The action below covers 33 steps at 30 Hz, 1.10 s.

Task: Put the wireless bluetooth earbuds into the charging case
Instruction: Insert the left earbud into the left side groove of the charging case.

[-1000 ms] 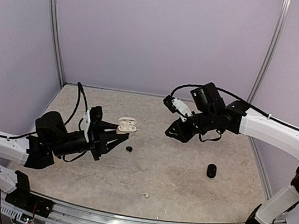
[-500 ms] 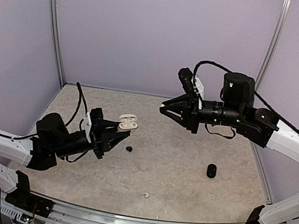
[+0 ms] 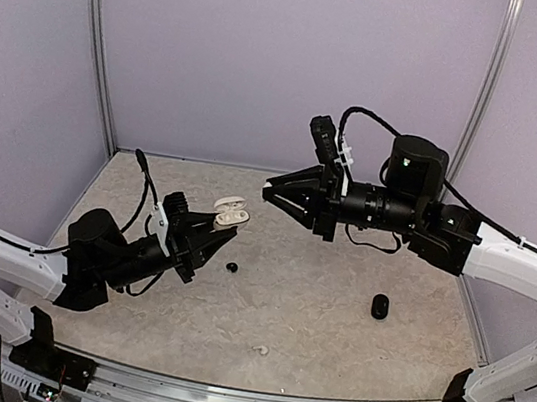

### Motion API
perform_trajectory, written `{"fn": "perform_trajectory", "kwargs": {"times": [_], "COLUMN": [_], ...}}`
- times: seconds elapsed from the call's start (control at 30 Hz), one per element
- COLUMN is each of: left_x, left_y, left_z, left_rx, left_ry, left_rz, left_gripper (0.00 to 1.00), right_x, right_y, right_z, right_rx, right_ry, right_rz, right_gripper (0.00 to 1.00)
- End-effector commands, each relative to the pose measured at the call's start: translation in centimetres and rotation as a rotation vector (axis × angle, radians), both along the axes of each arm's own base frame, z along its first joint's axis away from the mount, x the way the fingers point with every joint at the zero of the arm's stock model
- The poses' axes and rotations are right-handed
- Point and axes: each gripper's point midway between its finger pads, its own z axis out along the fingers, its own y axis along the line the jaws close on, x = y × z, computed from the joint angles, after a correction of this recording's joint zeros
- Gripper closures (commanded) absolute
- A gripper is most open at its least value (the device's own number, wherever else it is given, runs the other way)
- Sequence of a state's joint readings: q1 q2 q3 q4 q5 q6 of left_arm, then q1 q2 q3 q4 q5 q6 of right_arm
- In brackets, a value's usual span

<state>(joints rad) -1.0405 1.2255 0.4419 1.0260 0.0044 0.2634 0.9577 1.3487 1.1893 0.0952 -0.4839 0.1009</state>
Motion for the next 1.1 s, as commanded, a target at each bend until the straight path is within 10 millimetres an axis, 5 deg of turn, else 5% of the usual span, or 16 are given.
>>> {"fn": "perform_trajectory", "kwargs": {"times": [0.0, 1.07], "left_x": [0.9, 2.6], "left_y": [0.9, 0.9], "left_z": [1.9, 3.8], "left_rx": [-0.087, -0.208], "left_ry": [-0.037, -0.102], "left_rz": [0.083, 0.198], "left_gripper": [0.91, 0.91], "right_x": [0.4, 1.6], "right_y": [1.0, 4.6], "right_z": [0.3, -0.1], "right_rx": [0.064, 0.145], "right_ry": [0.059, 0.189], "right_rz": [-0.012, 0.035], "right_gripper": [0.83, 0.83]}}
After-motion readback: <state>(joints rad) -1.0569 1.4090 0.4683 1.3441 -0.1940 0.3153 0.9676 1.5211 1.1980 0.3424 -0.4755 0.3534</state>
